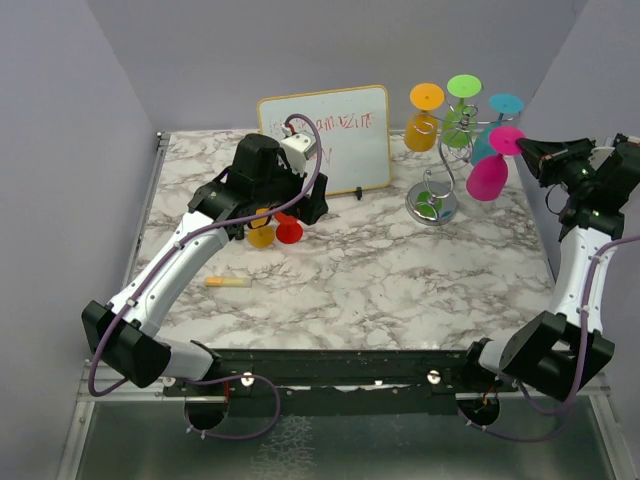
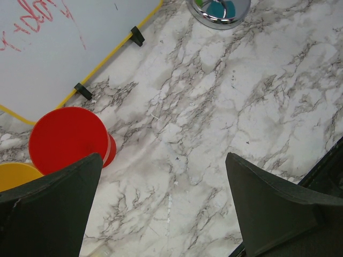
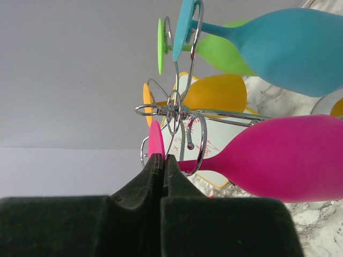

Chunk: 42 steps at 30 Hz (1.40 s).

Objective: Take the wine glass off the wine glass rack
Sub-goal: Pick up the wine glass from the wine rack.

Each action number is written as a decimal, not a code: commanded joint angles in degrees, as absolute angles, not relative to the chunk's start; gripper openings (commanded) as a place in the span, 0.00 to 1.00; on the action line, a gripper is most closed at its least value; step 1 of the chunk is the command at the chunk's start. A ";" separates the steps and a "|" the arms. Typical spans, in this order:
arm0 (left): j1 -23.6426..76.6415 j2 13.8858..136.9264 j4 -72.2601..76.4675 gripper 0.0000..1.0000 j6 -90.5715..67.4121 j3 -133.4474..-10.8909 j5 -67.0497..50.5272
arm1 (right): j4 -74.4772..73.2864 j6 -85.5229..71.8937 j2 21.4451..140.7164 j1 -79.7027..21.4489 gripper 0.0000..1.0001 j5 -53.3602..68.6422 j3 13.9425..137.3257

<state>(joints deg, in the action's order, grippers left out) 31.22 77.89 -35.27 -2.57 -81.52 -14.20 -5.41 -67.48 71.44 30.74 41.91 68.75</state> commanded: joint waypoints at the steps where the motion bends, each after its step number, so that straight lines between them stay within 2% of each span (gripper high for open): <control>1: 31.03 76.73 -34.63 0.99 -3.06 -81.45 -15.44 | -2.97 -68.15 73.34 30.59 0.01 46.19 69.82; 18: 31.03 76.15 -34.55 0.99 -3.66 -80.77 -15.24 | -1.83 -69.96 81.02 27.74 0.01 43.34 75.95; 27: 31.03 75.99 -34.54 0.99 -3.87 -80.95 -14.95 | -4.49 -69.92 79.89 27.43 0.01 33.07 76.83; 38: 31.03 75.23 -34.63 0.99 -3.89 -80.77 -14.91 | -0.67 -72.48 77.07 27.43 0.00 24.88 72.70; 42: 31.03 74.98 -34.64 0.99 -4.10 -81.18 -14.81 | -4.96 -72.43 76.44 27.45 0.01 22.71 73.80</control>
<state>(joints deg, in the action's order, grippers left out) 31.22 76.90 -35.24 -3.44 -81.14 -14.52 -3.57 -72.40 78.83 27.46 27.73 72.99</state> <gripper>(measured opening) 0.988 0.024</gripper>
